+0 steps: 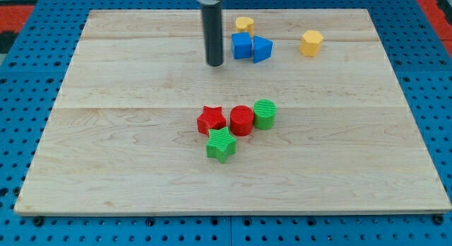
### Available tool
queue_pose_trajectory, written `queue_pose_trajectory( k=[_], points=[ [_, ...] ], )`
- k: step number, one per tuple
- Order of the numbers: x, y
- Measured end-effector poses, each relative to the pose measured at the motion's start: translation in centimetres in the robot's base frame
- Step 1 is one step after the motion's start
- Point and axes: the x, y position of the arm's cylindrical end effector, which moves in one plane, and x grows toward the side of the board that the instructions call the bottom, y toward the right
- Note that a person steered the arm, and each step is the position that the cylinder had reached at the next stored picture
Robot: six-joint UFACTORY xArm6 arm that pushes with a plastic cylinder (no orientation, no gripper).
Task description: Push the blue triangle and the yellow hexagon towards the blue cube
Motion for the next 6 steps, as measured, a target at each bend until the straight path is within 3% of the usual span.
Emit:
queue_pose_trajectory(
  k=[1, 3, 4, 6],
  points=[
    [-3.5, 6.5],
    [1.5, 11.4],
    [0.4, 22.1],
    [-1.9, 11.6]
  ],
)
